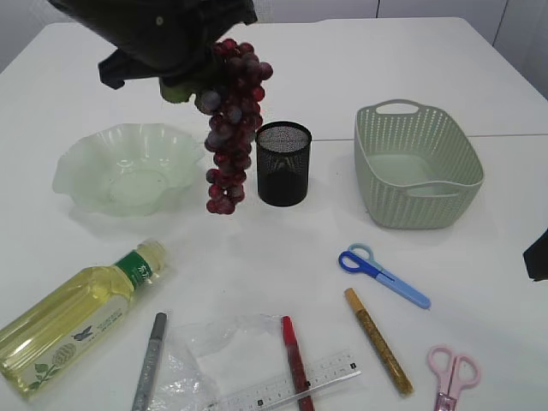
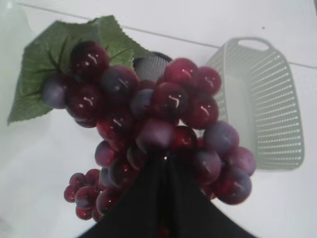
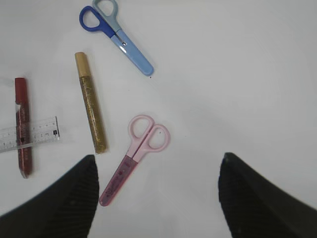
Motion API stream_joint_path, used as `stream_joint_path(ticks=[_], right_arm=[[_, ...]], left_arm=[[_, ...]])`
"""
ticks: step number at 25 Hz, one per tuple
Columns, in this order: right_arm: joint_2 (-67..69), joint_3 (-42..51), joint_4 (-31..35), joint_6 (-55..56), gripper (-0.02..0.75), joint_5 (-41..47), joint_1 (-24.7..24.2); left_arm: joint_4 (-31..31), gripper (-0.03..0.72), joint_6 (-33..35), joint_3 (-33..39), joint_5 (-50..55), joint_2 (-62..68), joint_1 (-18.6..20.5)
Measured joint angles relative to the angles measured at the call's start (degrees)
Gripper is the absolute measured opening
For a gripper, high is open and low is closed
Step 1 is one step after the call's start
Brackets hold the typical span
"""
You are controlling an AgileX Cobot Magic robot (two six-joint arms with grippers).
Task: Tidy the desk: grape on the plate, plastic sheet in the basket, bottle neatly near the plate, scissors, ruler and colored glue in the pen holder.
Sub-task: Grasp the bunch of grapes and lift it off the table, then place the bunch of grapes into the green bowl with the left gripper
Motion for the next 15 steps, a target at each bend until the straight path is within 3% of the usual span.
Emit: stream_joint_path(ticks=[3, 11, 15], right_arm=[[0.0, 0.0, 0.0, 0.0, 0.552, 0.0, 0.0], [0.0, 0.0, 0.0, 0.0, 0.552, 0.0, 0.0], [0.0, 0.0, 0.0, 0.0, 0.552, 0.0, 0.0]], left_arm=[[0.0, 0.0, 0.0, 0.0, -1.9, -1.5, 2.4], [0.1, 0.0, 0.0, 0.0, -4.7, -2.6, 14.5], [0.3, 0.0, 0.0, 0.0, -6.1, -2.6, 18.6]])
